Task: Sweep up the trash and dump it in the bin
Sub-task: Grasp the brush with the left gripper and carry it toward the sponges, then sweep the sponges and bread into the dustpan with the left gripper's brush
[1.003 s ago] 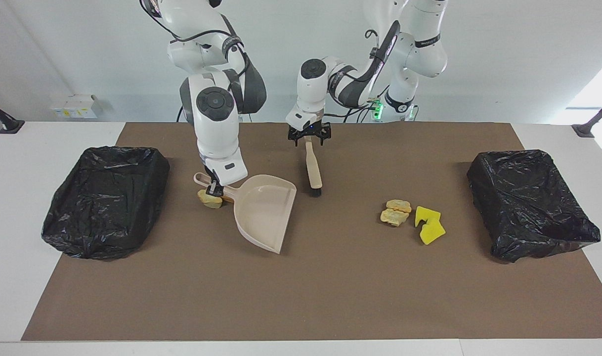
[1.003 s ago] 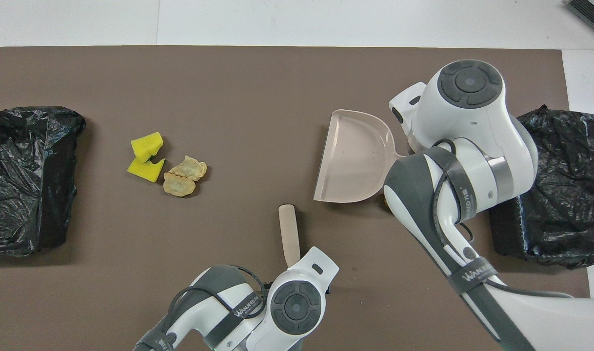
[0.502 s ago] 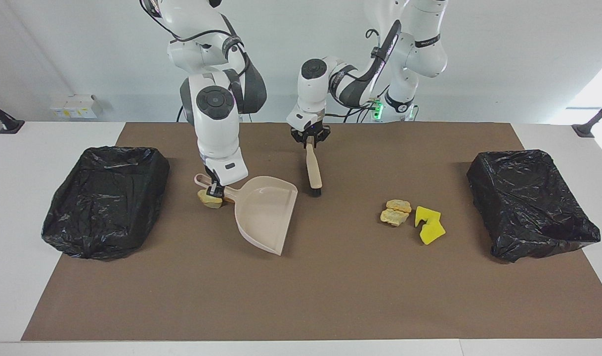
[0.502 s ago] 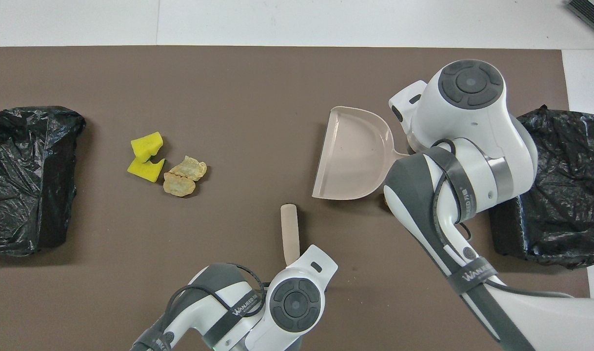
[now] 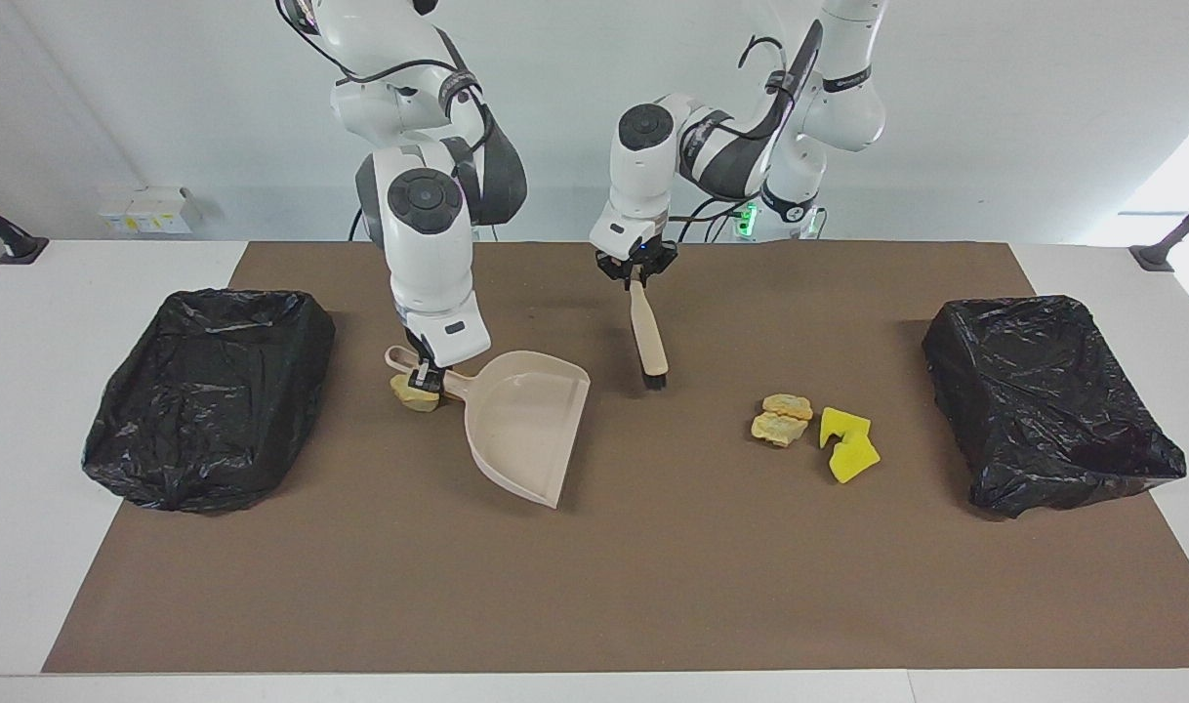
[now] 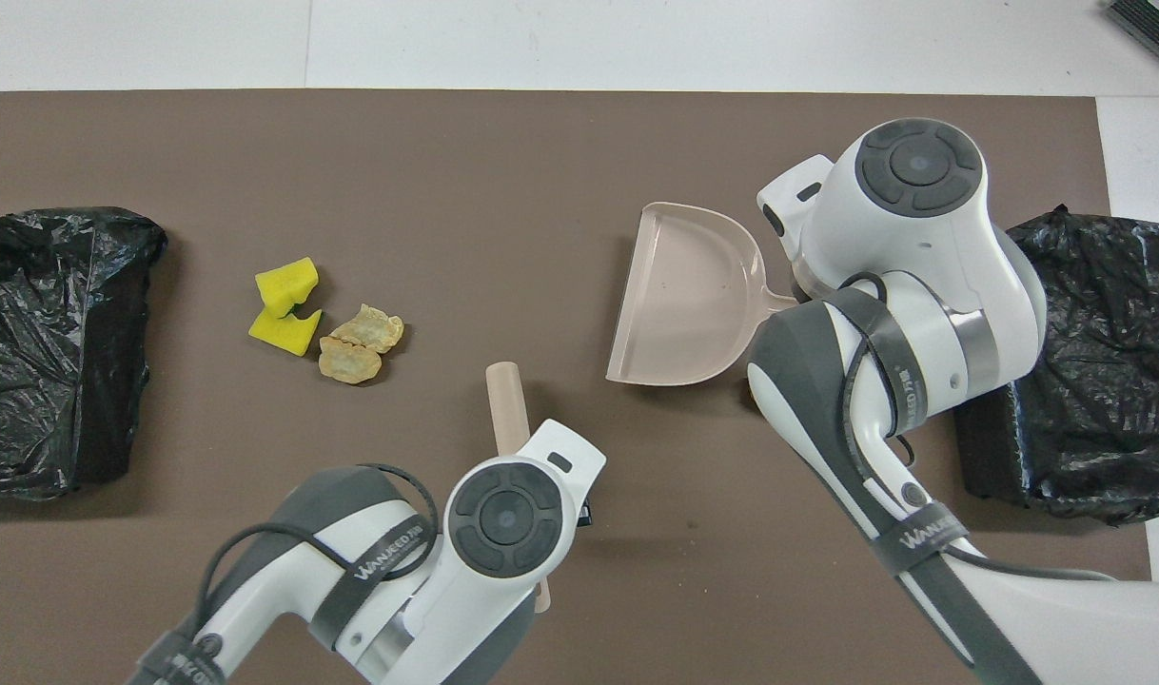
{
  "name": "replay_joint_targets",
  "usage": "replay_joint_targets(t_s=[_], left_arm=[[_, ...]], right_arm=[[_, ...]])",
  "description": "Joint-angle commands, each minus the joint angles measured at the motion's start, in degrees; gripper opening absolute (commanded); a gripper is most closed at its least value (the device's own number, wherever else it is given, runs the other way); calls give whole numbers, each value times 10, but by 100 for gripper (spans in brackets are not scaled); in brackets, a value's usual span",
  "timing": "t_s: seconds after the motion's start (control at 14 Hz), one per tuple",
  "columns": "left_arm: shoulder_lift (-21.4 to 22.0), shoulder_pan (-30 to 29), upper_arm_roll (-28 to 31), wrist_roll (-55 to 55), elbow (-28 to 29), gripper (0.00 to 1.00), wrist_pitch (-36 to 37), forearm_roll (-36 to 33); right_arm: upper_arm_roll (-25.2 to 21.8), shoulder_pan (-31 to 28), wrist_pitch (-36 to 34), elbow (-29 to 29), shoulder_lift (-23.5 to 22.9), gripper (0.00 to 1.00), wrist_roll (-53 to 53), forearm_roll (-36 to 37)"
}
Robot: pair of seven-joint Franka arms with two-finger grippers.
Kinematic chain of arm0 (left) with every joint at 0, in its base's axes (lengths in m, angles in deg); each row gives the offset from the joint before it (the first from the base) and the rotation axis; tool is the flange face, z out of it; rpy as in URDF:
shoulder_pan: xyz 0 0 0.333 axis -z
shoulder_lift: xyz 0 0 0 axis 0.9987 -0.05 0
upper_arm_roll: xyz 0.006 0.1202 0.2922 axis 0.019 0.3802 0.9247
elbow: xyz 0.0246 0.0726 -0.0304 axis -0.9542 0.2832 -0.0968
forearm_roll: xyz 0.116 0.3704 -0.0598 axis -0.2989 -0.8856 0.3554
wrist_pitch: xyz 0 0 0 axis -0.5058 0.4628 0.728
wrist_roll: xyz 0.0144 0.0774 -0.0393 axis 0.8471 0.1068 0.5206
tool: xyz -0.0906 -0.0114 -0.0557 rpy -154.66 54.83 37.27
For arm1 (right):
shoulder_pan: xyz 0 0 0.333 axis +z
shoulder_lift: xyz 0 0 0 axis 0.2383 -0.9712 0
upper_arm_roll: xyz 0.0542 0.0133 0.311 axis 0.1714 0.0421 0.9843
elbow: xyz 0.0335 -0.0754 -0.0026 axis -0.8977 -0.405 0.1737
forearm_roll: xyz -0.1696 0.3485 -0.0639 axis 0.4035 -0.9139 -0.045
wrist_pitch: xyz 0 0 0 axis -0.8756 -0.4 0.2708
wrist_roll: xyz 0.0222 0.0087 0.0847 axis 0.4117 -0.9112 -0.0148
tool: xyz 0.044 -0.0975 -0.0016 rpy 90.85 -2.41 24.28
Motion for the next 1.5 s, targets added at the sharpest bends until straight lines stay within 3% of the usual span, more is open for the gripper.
replay_joint_targets(t_s=[0.0, 0.14, 0.29, 0.72, 0.93, 1.07, 1.22, 1.43], left_arm=[[71, -72, -3, -48, 6, 0, 63, -5], [81, -144, -3, -154, -27, 0, 129, -5], [55, -214, -3, -252, -79, 0, 176, -8], [7, -351, -3, -413, -128, 0, 157, -55], [-21, -395, -3, -465, -136, 0, 125, -90], [-69, -403, -3, -493, -136, 0, 97, -153], [-99, -405, -3, -494, -136, 0, 40, -158], [-110, -416, -3, -494, -108, 0, 12, -158]], right_arm=[[4, 5, 30, -30, 17, 0, 23, 1], [4, 30, 29, -30, 7, 0, 23, 2], [5, 34, 28, -30, 3, 0, 23, 1], [4, 83, 20, -32, -4, 0, 36, 24], [4, 84, 16, -34, -2, 0, 36, 29], [4, 97, 12, -56, 10, 0, 36, 31], [4, 99, 13, -83, 27, 0, 35, 31], [4, 116, 4, -82, 30, 0, 34, 35]])
